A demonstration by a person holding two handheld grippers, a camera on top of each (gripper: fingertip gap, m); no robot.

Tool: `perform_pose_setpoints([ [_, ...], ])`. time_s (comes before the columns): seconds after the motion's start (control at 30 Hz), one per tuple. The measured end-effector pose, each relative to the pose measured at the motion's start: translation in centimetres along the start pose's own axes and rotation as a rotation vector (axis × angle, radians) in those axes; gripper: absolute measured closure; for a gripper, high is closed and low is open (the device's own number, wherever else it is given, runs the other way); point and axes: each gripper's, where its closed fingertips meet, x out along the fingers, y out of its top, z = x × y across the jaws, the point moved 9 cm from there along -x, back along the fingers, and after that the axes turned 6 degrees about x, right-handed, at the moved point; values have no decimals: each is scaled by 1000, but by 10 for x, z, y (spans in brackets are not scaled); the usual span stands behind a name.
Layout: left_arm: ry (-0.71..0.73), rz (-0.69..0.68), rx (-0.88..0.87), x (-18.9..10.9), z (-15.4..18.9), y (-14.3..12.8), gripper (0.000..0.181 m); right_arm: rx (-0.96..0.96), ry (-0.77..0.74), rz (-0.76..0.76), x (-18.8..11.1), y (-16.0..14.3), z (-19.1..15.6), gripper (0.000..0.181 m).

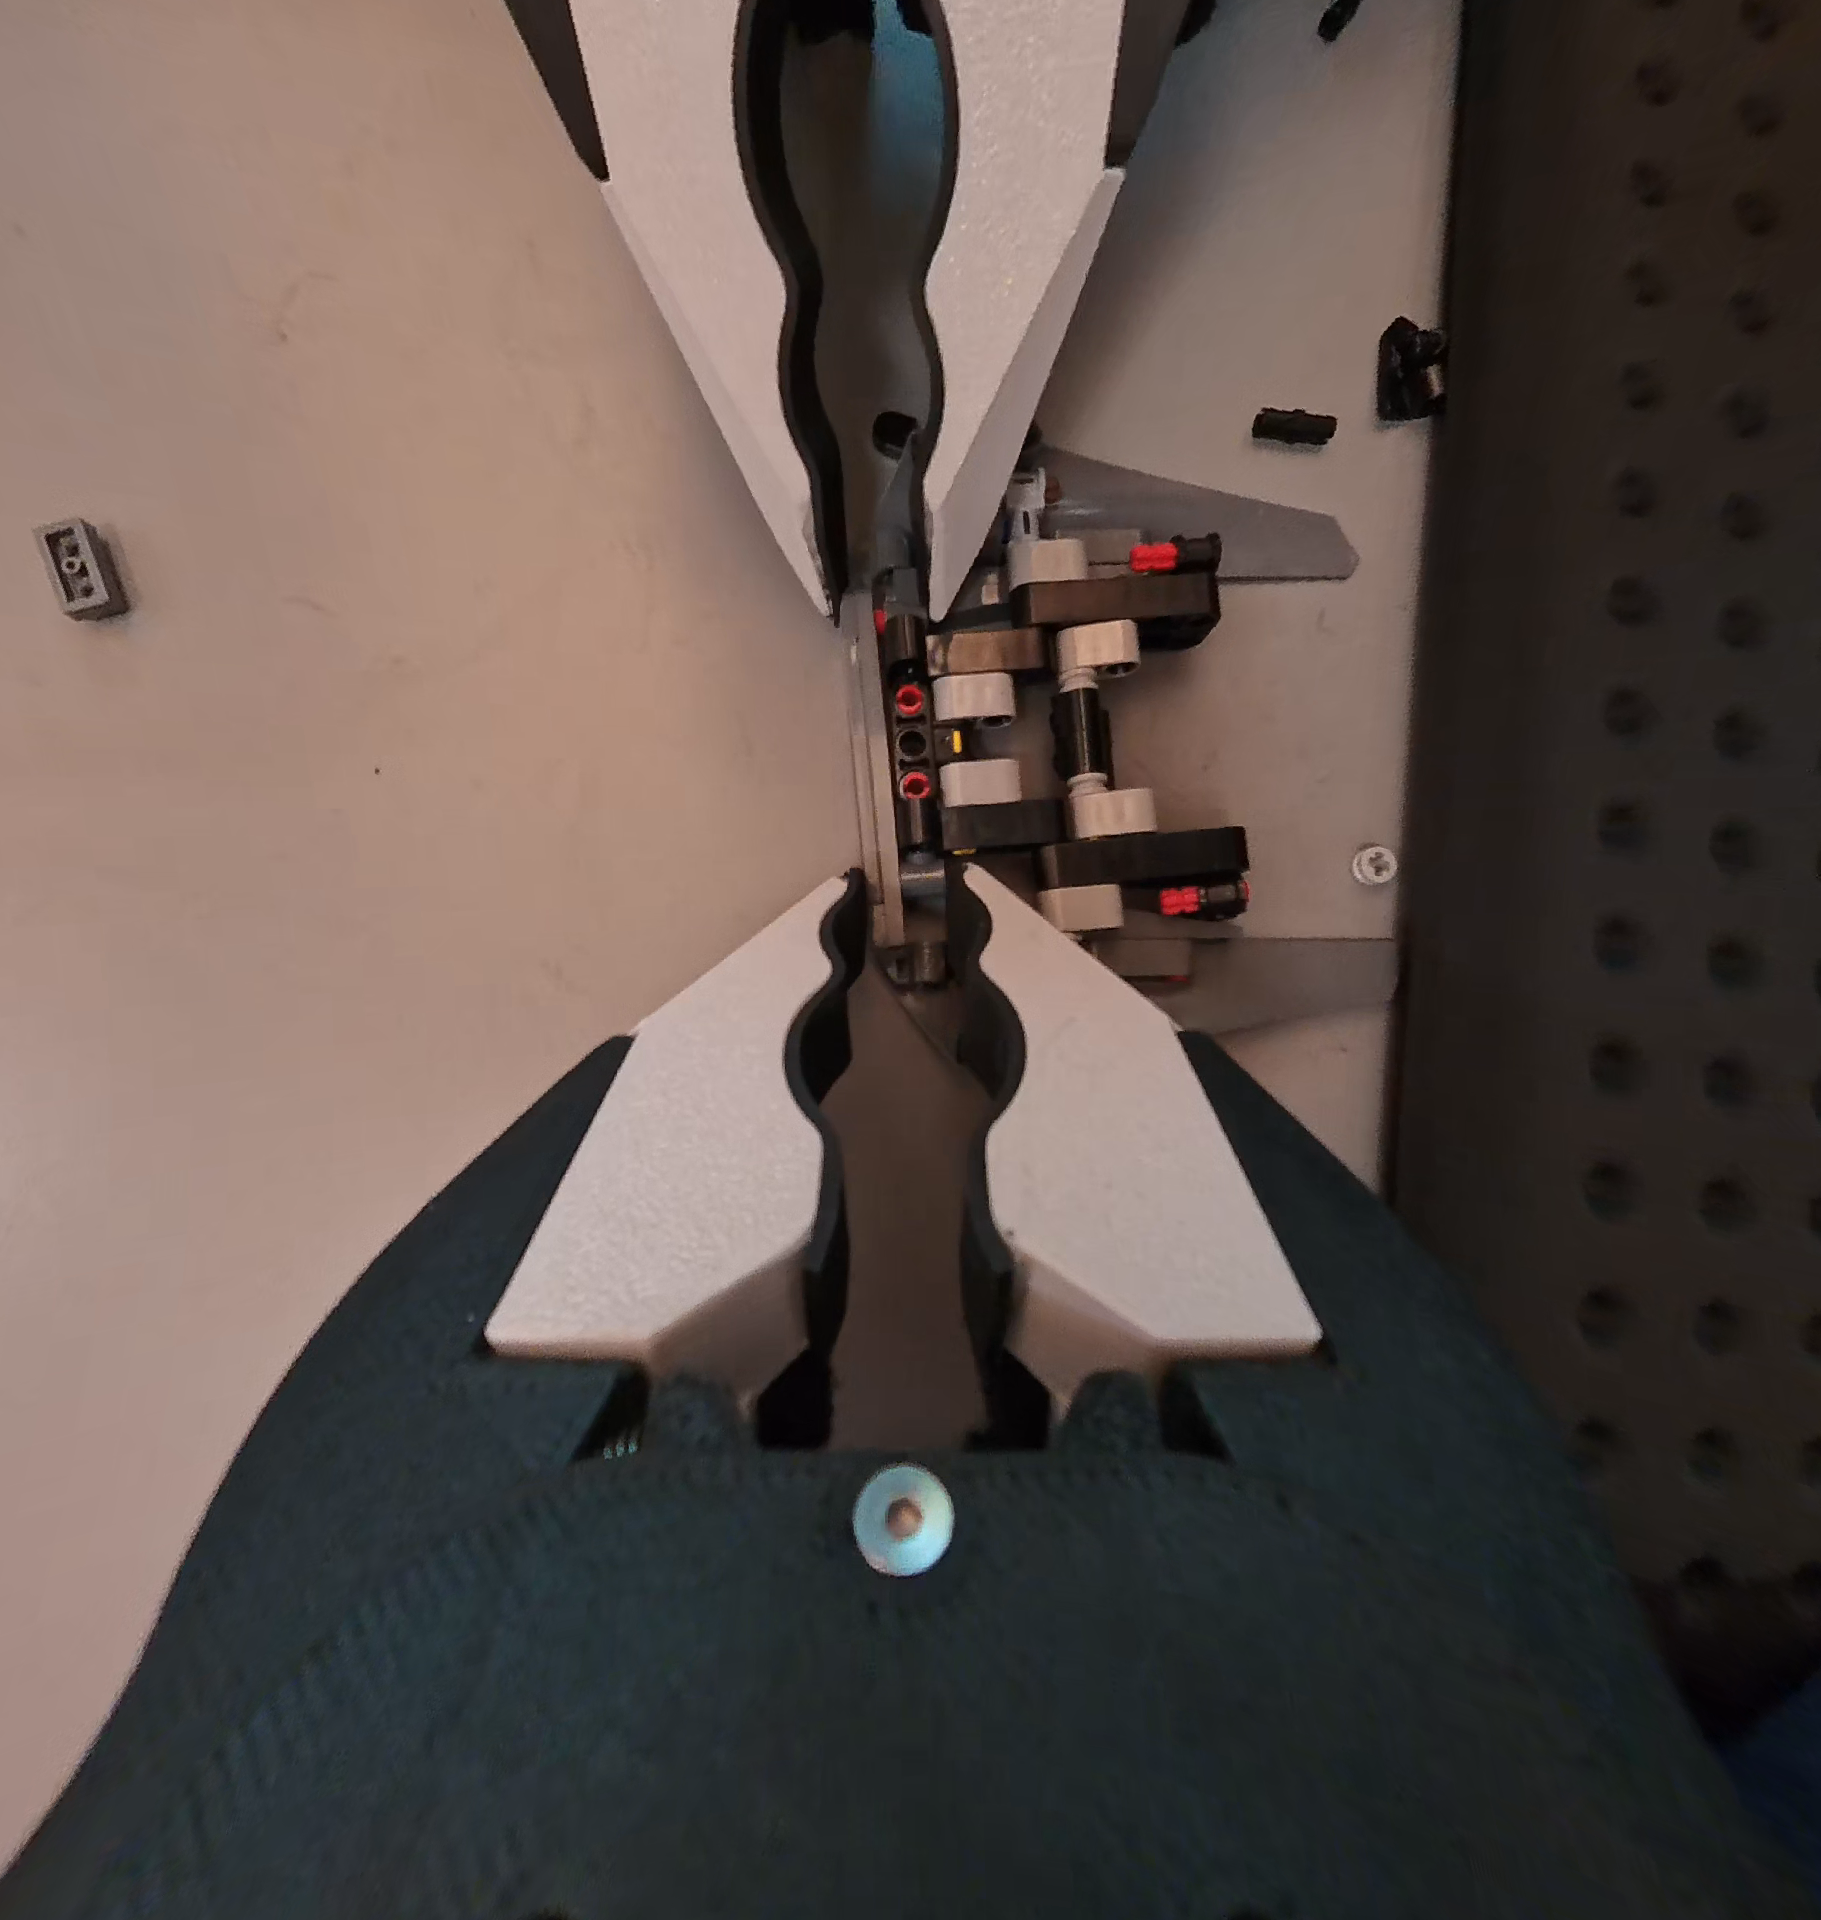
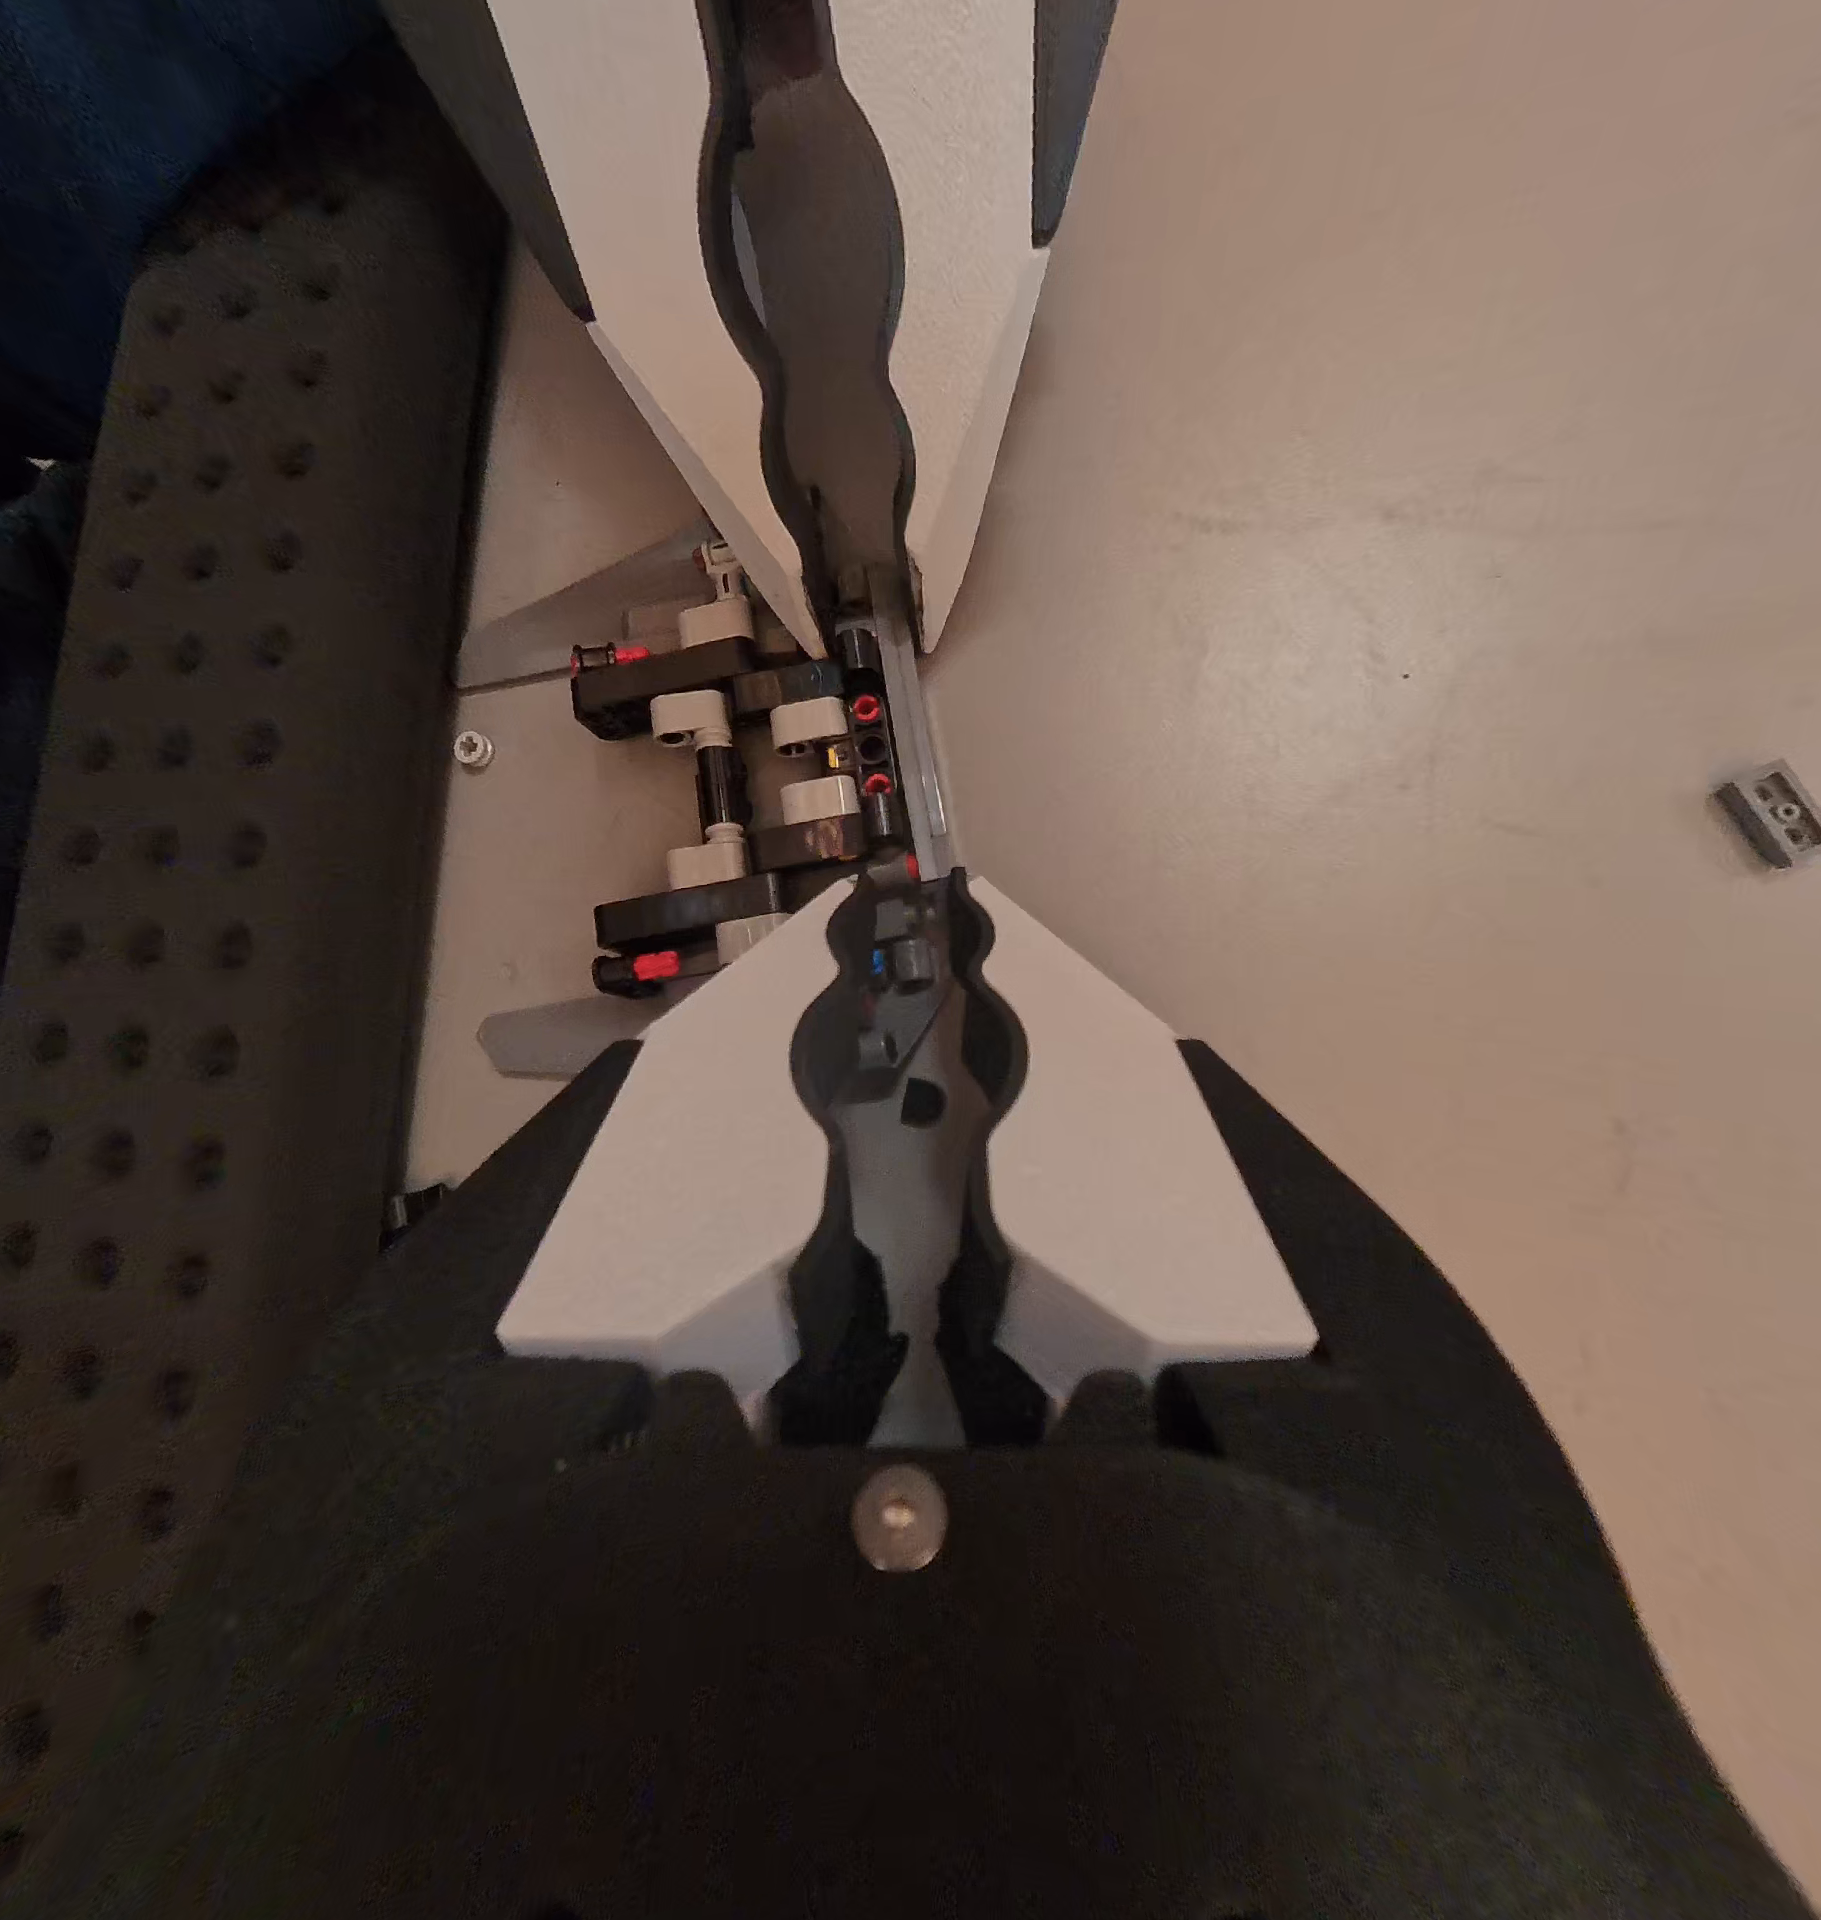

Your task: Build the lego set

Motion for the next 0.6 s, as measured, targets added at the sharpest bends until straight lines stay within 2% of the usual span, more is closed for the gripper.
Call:
perform_pose_setpoints([
  [0.6,8,-6,11,1,0,1,168,-73,-66,-10,0,3,-4,169],
])
